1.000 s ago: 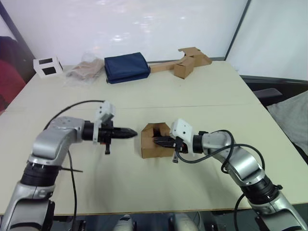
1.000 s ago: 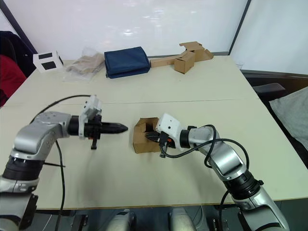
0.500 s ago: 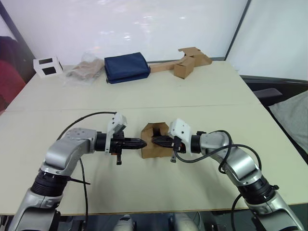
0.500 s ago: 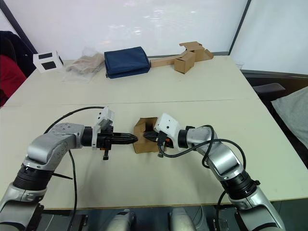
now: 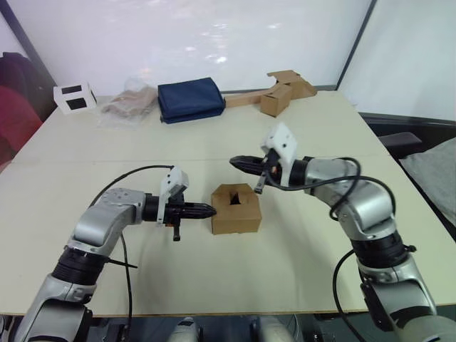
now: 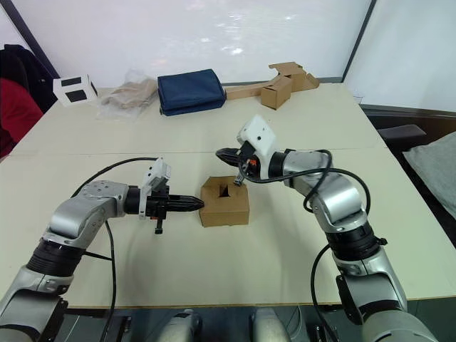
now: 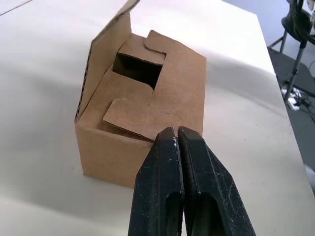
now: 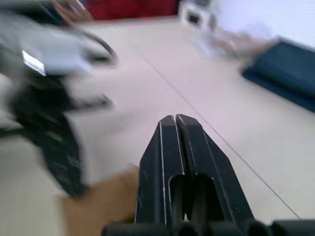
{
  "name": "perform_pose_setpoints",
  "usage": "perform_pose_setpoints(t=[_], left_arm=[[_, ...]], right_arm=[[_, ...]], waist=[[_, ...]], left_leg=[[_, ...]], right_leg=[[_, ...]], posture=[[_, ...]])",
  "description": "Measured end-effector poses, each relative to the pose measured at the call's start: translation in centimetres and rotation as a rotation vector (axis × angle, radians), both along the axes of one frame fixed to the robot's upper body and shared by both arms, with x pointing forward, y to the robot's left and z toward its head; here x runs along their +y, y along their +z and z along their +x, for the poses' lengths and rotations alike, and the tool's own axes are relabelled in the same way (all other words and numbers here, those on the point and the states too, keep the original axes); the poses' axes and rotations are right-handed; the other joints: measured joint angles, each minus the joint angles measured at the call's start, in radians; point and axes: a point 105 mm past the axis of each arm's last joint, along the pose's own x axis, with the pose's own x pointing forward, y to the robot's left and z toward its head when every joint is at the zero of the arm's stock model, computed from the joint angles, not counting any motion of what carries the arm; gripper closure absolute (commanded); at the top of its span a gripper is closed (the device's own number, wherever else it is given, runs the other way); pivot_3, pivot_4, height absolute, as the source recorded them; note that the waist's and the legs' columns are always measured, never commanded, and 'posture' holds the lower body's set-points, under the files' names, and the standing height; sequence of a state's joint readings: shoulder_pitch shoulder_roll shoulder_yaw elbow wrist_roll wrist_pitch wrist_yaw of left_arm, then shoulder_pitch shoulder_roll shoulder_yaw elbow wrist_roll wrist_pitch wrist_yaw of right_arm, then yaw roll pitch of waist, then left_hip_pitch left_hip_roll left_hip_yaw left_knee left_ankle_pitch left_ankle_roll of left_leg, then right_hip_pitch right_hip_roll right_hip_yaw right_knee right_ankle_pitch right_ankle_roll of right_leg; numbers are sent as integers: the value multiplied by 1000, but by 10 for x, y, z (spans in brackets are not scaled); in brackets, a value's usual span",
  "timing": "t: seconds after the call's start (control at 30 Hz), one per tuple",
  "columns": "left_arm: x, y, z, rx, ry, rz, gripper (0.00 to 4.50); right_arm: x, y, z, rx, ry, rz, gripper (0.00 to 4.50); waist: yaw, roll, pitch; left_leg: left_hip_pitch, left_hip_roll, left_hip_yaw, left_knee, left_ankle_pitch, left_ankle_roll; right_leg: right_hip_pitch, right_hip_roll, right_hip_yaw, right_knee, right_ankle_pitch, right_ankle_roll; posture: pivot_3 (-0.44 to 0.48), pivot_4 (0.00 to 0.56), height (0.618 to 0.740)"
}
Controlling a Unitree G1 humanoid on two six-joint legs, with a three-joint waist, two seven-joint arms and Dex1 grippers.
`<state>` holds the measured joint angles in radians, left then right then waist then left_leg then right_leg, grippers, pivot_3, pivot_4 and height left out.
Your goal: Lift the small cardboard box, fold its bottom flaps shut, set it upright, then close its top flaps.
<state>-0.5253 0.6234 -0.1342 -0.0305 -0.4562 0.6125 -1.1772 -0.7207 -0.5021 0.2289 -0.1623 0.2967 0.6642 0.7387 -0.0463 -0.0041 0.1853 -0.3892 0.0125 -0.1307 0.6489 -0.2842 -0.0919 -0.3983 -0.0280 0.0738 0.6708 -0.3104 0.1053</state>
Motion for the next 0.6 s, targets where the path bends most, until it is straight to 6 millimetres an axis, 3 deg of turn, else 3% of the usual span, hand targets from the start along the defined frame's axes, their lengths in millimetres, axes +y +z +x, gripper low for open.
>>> perform_pose_setpoints(t=[0.1,0.37,0.6], left_arm=[[0,0,1,-10,4,4,4410],[1,2,6,7,51,-42,4410],[-6,25,19,-16,88,-139,4410]], right_arm=[[-2,-24,1,24,9,-117,4500],[2,-35,-16,70,76,-114,4500],[1,-37,-21,77,66,-107,4500]], waist=[[0,0,0],[1,0,0],[1,0,0]], left_leg=[[0,0,0,0,0,0],[0,0,0,0,0,0],[0,0,0,0,0,0]], right_leg=[[0,0,0,0,0,0],[0,0,0,0,0,0],[0,0,0,0,0,0]], posture=[[0,150,740],[0,150,740],[0,150,740]])
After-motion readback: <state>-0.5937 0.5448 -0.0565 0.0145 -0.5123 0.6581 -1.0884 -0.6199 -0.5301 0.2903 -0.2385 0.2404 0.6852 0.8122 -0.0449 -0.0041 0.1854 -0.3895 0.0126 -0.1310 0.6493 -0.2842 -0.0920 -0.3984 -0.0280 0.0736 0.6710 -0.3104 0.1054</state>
